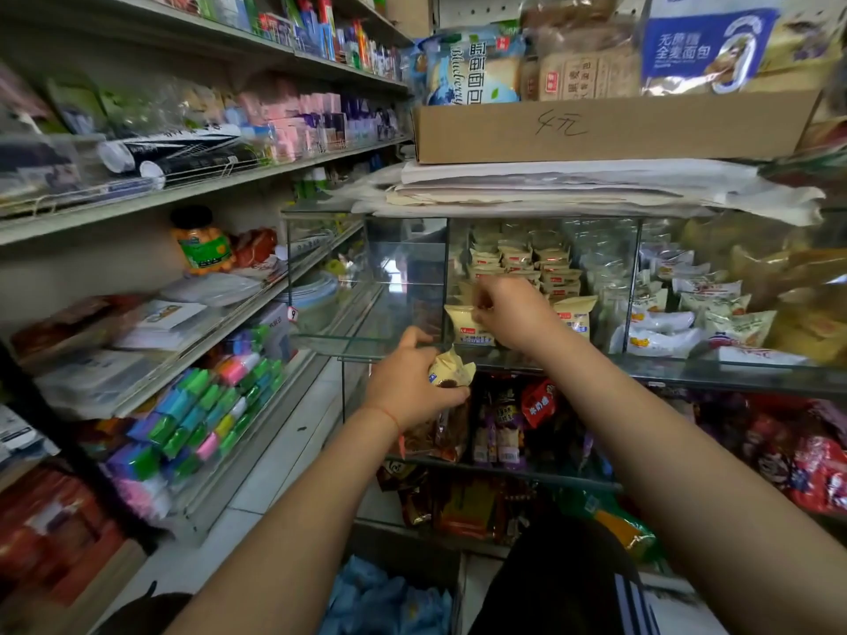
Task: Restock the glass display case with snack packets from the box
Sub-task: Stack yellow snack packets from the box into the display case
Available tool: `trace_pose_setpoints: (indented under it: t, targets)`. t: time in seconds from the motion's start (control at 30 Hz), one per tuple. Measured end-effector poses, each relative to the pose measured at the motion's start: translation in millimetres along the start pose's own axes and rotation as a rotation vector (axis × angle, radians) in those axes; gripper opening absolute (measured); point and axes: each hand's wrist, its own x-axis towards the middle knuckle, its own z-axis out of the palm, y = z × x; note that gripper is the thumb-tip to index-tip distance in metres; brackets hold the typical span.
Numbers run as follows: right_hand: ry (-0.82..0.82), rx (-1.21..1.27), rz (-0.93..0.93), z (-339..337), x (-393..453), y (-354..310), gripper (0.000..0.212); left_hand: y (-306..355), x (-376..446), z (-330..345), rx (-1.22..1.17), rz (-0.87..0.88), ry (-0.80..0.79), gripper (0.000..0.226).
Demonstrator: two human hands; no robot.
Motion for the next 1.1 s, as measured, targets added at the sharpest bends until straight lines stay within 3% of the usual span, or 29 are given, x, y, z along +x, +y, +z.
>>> trace_pose_setpoints:
  t: [0.23,0.3,0.43,0.5,0.57,0.63,0.7,0.8,0.93,1.0,1.1]
  targets:
    - [0.067,-0.129,0.063,14.3,2.8,6.2,0.012,2.9,2.6,-2.1,-0.078,-0.043,0.009,0.044]
    - [0.0,-0.247,0.063,25.6,0.5,8.1,0.016,3.8,3.5,-2.9,-0.098,-0.044,0.003,0.043]
    - [-0.036,-0.184,0.104,26.5,0.8,11.9,0.017,0.9,6.1,-8.2,-0.197,-0.063,-0.063,0.04]
    - [-0.018,-0.129,0.103,21.8,1.1,13.3,0.02,-1.7,2.4,-15.5,-0.458,-0.125,-0.085,0.034]
    - [0.053,0.041,0.11,14.1,-1.4,11.5,0.022,-0.1,-3.0,-20.6,-0.917,-0.255,-0.083,0.035]
    - [0.109,0.354,0.142,1.9,-5.8,4.7,0.022,4.8,-5.1,-22.9,-1.232,-0.331,-0.072,0.038]
    - [0.064,0.687,0.196,-10.2,-11.1,-6.3,0.026,10.1,-3.5,-23.7,-1.332,-0.362,-0.094,0.045]
    - [-0.117,0.827,0.202,-20.7,-19.8,-16.2,0.038,15.2,1.8,-21.7,-1.3,-0.409,-0.111,0.063]
    - [-0.352,0.678,0.156,-30.1,-32.8,-18.1,0.041,29.0,7.4,-19.6,-1.139,-0.384,-0.055,0.066]
    - [-0.392,0.654,0.141,-32.3,-35.7,-15.0,0.036,36.3,12.3,-17.1,-1.042,-0.37,0.002,0.066]
    - [-0.313,0.739,0.147,-35.4,-36.2,-0.8,0.025,50.9,19.6,-16.3,-0.984,-0.349,0.044,0.071]
